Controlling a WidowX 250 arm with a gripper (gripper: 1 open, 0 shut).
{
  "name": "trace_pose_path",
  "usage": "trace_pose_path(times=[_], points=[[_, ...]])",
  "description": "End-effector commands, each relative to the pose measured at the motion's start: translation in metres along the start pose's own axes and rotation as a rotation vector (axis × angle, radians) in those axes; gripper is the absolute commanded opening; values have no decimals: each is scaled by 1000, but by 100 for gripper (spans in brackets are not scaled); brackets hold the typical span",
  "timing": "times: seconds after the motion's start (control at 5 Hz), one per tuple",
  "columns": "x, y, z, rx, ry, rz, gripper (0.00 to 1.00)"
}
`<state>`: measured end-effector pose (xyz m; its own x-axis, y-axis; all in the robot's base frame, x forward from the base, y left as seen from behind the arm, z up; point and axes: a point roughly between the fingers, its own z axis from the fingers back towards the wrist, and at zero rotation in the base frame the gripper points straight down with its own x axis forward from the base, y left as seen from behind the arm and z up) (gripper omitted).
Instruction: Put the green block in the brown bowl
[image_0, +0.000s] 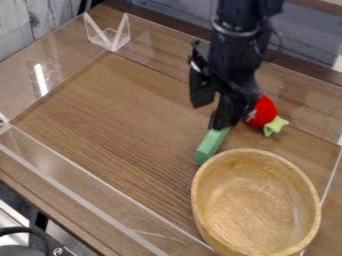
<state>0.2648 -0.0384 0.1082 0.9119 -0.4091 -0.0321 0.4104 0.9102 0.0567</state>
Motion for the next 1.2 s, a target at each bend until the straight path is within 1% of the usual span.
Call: trace_pose_path(times=[0.0, 0.2, 0.4, 0.6, 0.8, 1.0], points=[[14, 1, 3, 16, -42, -3, 0], [14, 11, 11, 18, -44, -29, 0], [13, 20, 14, 14, -39, -64, 100], [10, 19, 2, 4, -24, -40, 100], [8, 20, -3, 5, -17, -5, 0], [6, 17, -5, 5, -14, -15, 0]])
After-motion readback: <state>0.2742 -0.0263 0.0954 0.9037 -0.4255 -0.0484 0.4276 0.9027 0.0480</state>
